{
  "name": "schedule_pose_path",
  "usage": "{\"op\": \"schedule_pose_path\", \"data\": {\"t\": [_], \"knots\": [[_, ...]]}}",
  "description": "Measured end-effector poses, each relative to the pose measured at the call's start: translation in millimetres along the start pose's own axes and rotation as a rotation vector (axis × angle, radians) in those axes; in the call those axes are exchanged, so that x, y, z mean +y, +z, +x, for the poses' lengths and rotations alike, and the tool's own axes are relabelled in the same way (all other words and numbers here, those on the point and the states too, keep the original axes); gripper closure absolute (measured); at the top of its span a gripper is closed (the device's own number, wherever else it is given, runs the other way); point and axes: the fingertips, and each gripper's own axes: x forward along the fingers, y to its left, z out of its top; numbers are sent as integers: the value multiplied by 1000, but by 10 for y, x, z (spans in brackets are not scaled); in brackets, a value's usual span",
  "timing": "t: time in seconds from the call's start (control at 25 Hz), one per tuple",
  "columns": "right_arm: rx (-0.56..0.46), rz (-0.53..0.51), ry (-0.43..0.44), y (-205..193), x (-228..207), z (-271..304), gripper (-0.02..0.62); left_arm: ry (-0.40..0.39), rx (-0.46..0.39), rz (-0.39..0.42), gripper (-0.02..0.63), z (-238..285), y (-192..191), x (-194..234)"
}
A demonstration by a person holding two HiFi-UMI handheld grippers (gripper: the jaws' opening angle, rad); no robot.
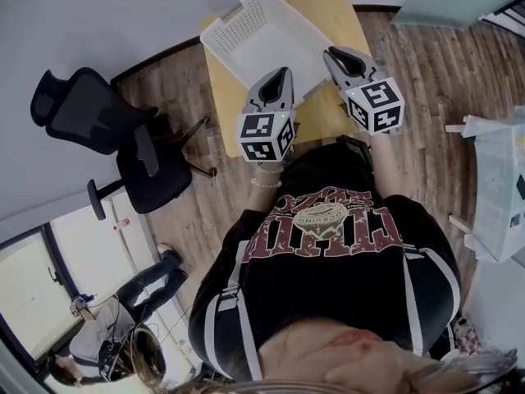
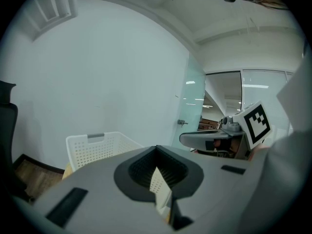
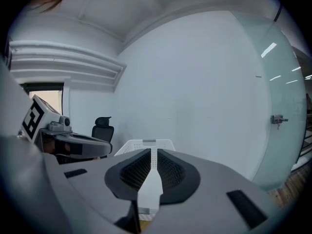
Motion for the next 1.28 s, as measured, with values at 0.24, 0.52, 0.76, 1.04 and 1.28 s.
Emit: {"op": "schedule_pose_path", "data": {"t": [0.24,0.52,0.76,1.04,1.28], "knots": [[2,-11,39,46,157,73,554,1,-12,-1,558,-29,27,40],[4,-21,83,107,296,146,566,5,-24,-6,558,-52,67,71],[12,-28,131,140,455,236,572,18,-30,-9,558,-84,106,157],[9,-30,182,154,615,336,577,32,-37,-9,558,-106,133,243],[7,-32,205,162,716,392,577,36,-38,-7,558,-132,159,290]]}}
